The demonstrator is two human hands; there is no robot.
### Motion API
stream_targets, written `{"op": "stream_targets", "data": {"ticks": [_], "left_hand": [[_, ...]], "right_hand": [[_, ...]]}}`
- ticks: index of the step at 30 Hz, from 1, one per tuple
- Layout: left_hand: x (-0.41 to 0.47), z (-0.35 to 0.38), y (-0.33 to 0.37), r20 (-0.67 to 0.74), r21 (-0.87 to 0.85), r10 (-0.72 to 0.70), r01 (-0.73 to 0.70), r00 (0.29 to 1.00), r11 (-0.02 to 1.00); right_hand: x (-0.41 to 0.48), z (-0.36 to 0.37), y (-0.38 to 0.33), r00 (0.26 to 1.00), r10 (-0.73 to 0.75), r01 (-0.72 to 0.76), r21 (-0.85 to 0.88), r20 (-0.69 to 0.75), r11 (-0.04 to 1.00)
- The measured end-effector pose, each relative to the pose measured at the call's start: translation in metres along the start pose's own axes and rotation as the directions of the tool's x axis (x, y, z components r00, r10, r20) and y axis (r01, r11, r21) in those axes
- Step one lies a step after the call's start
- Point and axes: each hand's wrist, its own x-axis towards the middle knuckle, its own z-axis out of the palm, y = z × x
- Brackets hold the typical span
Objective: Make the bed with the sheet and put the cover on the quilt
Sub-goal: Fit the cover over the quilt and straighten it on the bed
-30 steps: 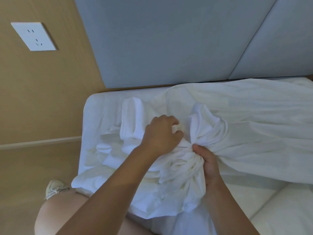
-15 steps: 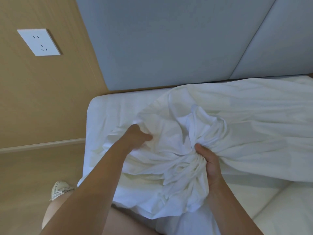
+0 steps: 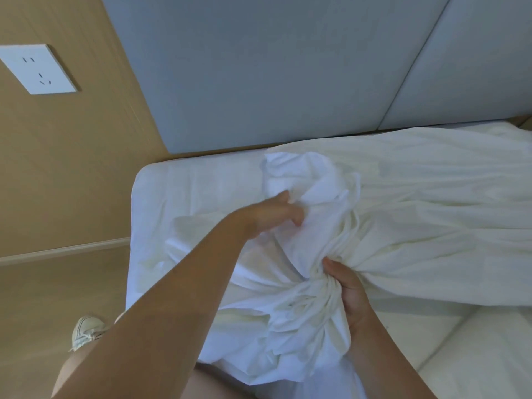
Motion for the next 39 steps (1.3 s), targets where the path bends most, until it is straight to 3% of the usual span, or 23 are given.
{"op": "stream_targets", "data": {"ticks": [2,4,7,9,10,12,14,16,18,21,23,24,25,27,29,31,33,34,35,38,39], "left_hand": [[0.006,0.007,-0.024,0.053,-0.020,-0.096,0.097,0.994,0.995],[0.009,0.012,-0.037,0.048,-0.013,-0.082,0.082,0.995,0.997],[0.015,0.016,-0.050,-0.099,0.096,-0.013,0.022,0.995,0.995],[0.015,0.014,-0.049,-0.214,0.073,0.065,-0.050,0.975,0.996],[0.011,0.010,-0.045,-0.287,-0.010,0.070,-0.076,0.955,0.997],[0.002,-0.004,-0.032,-0.376,-0.358,-0.013,-0.132,0.926,0.924],[-0.007,-0.020,-0.021,-0.316,-0.674,-0.017,-0.212,0.949,0.708],[-0.016,-0.025,-0.012,-0.227,-0.784,0.087,-0.235,0.970,0.574],[-0.022,-0.019,-0.004,-0.094,-0.762,0.150,-0.168,0.984,0.626],[-0.025,0.003,0.003,0.062,-0.613,0.107,-0.047,0.992,0.788],[-0.020,0.018,-0.002,0.070,-0.284,0.091,-0.068,0.993,0.956],[-0.018,0.024,-0.003,0.054,-0.153,0.101,-0.092,0.993,0.984],[-0.019,0.025,-0.004,0.012,-0.109,0.125,-0.123,0.992,0.986],[-0.027,0.010,-0.006,-0.108,-0.265,0.147,-0.171,0.983,0.949],[-0.037,-0.024,-0.016,-0.359,-0.471,0.060,-0.236,0.932,0.850],[-0.045,-0.065,-0.034,-0.617,-0.554,-0.168,-0.273,0.768,0.787],[-0.052,-0.093,-0.056,-0.719,-0.605,-0.399,-0.230,0.570,0.763],[-0.054,-0.099,-0.064,-0.716,-0.632,-0.453,-0.217,0.531,0.744],[-0.054,-0.102,-0.070,-0.706,-0.641,-0.459,-0.211,0.539,0.738],[-0.053,-0.091,-0.069,-0.623,-0.630,-0.317,-0.219,0.715,0.745],[-0.051,-0.084,-0.067,-0.618,-0.618,-0.275,-0.240,0.736,0.749]], "right_hand": [[0.002,0.002,0.001,0.997,0.005,-0.009,0.048,0.076,0.999],[0.005,0.002,0.003,0.997,-0.016,0.011,0.060,0.081,0.998],[0.005,0.002,0.005,0.990,-0.077,0.071,0.051,0.120,0.996],[0.007,-0.002,0.000,0.979,-0.136,0.120,0.105,0.155,0.987],[0.008,-0.001,-0.003,0.976,-0.185,0.177,0.078,0.118,0.981],[0.012,-0.007,-0.009,0.926,-0.336,0.317,0.131,0.173,0.939],[0.009,-0.020,-0.014,0.941,-0.326,0.302,0.201,0.096,0.932],[0.012,-0.012,-0.007,0.939,-0.315,0.285,0.200,0.139,0.937],[0.007,-0.006,-0.006,0.960,-0.261,0.250,0.109,0.104,0.962],[0.005,-0.007,-0.003,0.966,-0.238,0.224,0.133,0.097,0.965],[0.008,-0.016,-0.001,0.979,-0.202,0.199,0.088,0.032,0.976],[0.007,-0.014,0.000,0.980,-0.196,0.193,0.096,0.020,0.976],[0.005,-0.014,0.000,0.979,-0.194,0.187,0.104,0.064,0.977],[0.006,-0.015,-0.004,0.979,-0.171,0.156,0.133,0.110,0.979],[0.007,-0.011,-0.005,0.988,-0.156,0.154,0.089,0.019,0.984],[0.009,-0.007,-0.004,0.994,-0.104,0.105,0.054,-0.018,0.993],[0.010,-0.006,-0.004,0.995,-0.078,0.079,0.016,-0.069,0.997],[0.009,-0.003,-0.003,0.994,-0.071,0.071,-0.003,-0.086,0.998],[0.009,-0.002,-0.002,0.993,-0.061,0.060,-0.016,-0.101,0.998],[0.008,-0.005,0.003,0.991,-0.041,0.033,-0.063,-0.126,0.997],[0.007,-0.007,0.004,0.990,-0.038,0.028,-0.070,-0.138,0.997]]}}
